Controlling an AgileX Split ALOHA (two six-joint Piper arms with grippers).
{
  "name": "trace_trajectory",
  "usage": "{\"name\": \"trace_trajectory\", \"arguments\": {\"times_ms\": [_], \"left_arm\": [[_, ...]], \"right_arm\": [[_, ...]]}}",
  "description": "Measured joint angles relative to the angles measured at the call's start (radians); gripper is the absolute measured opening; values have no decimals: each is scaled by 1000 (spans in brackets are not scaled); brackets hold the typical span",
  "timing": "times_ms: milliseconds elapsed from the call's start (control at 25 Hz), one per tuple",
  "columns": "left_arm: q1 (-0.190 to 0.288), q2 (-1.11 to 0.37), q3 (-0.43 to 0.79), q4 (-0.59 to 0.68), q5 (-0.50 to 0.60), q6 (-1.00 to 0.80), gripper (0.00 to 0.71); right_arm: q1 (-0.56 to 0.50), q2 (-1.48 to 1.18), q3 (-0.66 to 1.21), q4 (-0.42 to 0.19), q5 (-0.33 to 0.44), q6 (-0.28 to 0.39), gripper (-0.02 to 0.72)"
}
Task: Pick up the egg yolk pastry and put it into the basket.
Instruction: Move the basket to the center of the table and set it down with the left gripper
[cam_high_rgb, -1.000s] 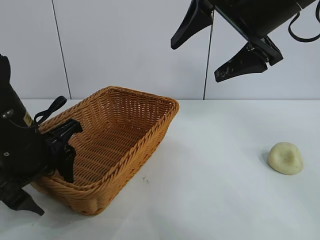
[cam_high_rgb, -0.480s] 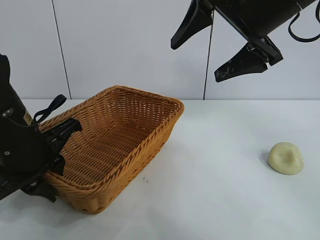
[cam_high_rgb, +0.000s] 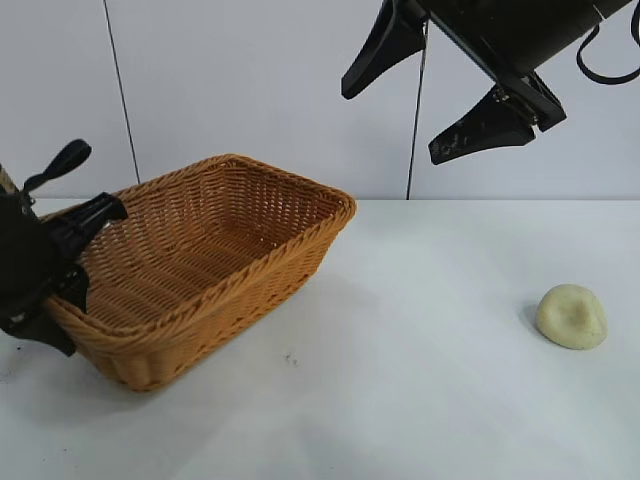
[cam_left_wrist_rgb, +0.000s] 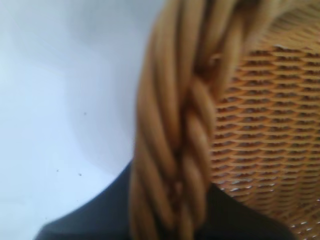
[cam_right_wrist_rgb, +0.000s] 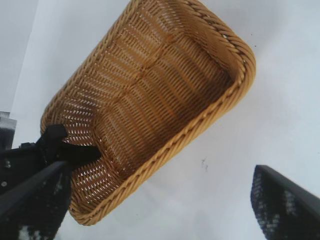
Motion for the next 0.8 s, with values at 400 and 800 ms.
{"name": "trace_trajectory", "arguments": {"times_ms": [400, 800], "left_arm": [[10, 203, -287, -22, 313, 451, 96], [11, 274, -375, -167, 376, 648, 96]], "right_arm": [[0, 0, 0, -1, 1, 0, 696], [0, 0, 0, -1, 1, 0, 696]]}}
